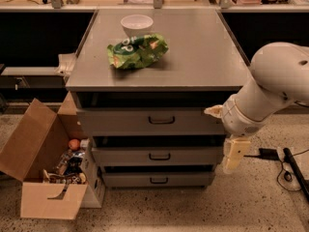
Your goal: Open top drawer
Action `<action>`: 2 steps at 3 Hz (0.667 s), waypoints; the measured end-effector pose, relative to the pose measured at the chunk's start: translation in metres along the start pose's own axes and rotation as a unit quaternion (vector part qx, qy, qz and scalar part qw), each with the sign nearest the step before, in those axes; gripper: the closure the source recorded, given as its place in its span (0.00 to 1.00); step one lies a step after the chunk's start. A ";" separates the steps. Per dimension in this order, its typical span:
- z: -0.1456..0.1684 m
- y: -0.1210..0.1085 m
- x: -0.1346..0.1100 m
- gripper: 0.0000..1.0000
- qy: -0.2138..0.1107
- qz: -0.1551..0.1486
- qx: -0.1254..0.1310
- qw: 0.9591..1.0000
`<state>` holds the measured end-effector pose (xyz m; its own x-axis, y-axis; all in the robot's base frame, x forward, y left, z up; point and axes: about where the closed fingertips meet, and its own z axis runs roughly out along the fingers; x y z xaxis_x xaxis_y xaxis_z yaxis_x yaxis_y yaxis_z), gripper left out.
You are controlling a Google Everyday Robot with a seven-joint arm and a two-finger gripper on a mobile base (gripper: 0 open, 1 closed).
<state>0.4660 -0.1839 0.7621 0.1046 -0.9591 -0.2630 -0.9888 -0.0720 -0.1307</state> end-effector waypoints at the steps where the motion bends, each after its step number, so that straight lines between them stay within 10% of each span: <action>1: 0.000 0.000 0.000 0.00 0.000 0.000 0.000 1.000; 2: 0.028 -0.041 0.018 0.00 0.006 -0.008 0.034 0.999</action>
Offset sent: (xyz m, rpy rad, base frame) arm 0.0878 -0.0162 -0.0521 -0.0152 -0.1312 -0.0161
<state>0.5110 -0.1908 0.7355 0.1180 -0.9615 -0.2484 -0.9775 -0.0684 -0.1993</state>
